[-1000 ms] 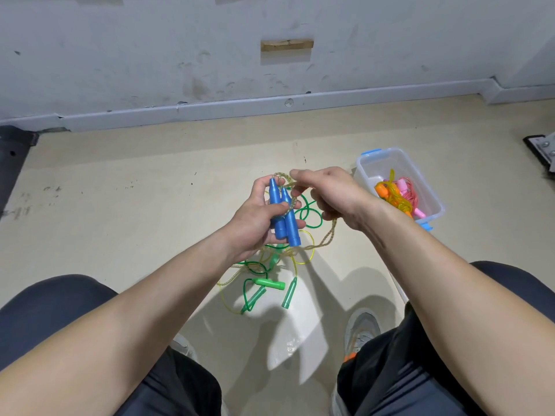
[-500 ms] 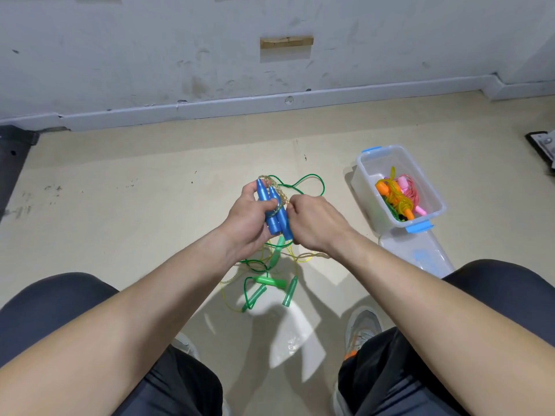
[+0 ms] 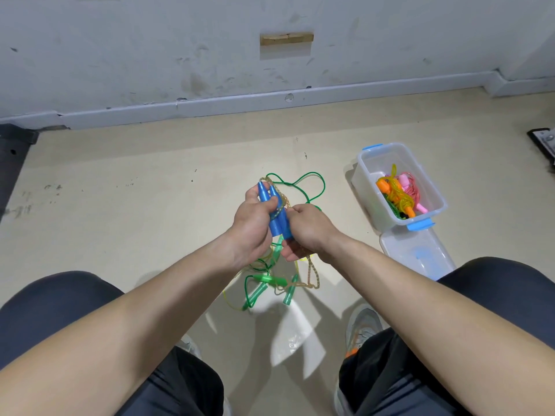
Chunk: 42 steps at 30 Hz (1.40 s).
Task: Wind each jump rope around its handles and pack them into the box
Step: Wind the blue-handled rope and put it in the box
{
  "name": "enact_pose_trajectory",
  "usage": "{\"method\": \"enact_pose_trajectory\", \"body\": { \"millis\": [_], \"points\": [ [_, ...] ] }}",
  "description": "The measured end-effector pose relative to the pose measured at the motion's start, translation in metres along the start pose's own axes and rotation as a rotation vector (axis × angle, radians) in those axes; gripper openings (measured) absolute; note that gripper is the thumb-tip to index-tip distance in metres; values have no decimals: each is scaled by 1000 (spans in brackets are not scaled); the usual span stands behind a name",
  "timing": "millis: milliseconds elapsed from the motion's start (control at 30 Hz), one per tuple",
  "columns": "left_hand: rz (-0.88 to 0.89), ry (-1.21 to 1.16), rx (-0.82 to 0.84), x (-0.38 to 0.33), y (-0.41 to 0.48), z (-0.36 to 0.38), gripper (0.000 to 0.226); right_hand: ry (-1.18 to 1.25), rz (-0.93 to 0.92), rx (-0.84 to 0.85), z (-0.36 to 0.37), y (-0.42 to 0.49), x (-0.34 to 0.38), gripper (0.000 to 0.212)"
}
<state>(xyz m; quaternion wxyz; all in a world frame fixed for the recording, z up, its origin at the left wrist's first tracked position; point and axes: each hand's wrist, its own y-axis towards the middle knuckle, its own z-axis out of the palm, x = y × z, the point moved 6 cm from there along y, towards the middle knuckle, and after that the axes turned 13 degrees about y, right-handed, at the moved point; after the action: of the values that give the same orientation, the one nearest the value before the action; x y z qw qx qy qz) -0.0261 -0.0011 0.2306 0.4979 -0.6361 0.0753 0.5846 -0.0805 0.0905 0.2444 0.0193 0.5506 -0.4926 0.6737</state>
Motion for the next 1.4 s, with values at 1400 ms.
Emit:
{"method": "enact_pose_trajectory", "body": {
  "millis": [1400],
  "points": [
    [532, 1006, -117, -47, -16, -23, 44, -415, -564, -187, -16, -2, 41, 32]
  ]
}}
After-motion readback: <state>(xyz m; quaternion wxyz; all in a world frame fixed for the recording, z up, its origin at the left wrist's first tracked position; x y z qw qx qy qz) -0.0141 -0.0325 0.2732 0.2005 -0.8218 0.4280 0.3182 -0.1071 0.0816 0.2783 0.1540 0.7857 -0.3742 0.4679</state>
